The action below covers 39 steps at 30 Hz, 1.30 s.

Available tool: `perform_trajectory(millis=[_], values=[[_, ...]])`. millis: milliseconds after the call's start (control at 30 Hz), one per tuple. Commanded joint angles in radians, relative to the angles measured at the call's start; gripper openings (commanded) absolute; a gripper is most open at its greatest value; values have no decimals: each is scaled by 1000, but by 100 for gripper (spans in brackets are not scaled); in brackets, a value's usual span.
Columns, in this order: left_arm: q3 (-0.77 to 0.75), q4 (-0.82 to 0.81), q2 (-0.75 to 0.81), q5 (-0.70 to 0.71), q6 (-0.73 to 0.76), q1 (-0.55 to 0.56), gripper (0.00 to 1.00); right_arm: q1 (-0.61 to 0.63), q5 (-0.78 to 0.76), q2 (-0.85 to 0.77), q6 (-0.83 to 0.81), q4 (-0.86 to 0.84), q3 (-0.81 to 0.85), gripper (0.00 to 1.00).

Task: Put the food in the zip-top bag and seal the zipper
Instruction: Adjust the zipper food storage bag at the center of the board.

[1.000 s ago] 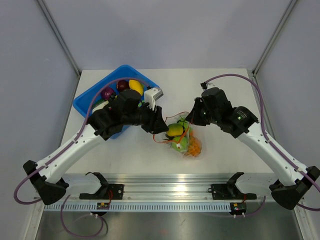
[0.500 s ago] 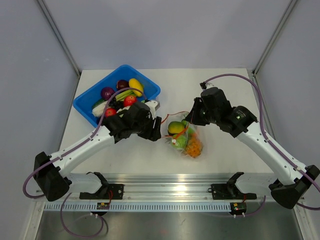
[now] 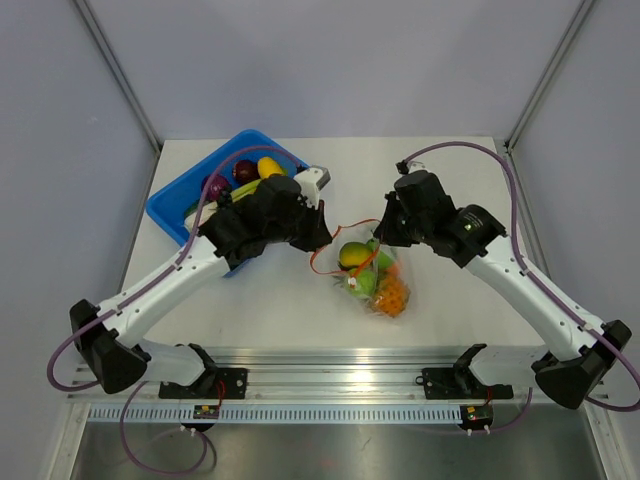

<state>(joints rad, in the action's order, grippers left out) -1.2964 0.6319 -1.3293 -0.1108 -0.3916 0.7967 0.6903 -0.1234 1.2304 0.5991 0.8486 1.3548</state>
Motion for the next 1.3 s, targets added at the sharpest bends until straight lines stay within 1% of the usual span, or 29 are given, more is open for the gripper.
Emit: perform_trajectory(millis=[0,100,167,233,300,367,433,467,700,900,1133,1233,1267], values=[[-113,-70,53,-84,2,1,0,6,-85,12,-61,12,133,0],[-156,-75,56,-107,2,1,0,6,-94,6,-93,33,220,0],[-136,-69,55,-66,7,-1,0,6,-96,6,-102,46,247,0],[-106,-58,45,-29,4,-2,0,6,-91,7,-98,44,227,0],[-58,-57,35,8,-4,-4,36,6,-88,15,-94,43,205,0],[-28,-67,16,58,-24,-5,65,6,-76,15,-84,32,173,0],[11,-64,7,86,-41,-7,76,6,-59,9,-73,9,140,0],[26,-64,8,95,-44,-7,77,6,-59,7,-71,6,130,0],[149,-97,54,106,-67,-7,77,6,-42,9,-51,-6,83,0],[247,-144,73,51,-110,-8,75,6,-38,7,-44,-14,73,0],[296,-216,36,-15,-147,-8,66,6,-33,7,-38,-19,67,0],[278,-238,4,2,-144,-8,57,5,-33,4,-36,-19,63,0],[272,-241,-2,-3,-142,-8,51,6,-35,0,-36,-19,63,0]])
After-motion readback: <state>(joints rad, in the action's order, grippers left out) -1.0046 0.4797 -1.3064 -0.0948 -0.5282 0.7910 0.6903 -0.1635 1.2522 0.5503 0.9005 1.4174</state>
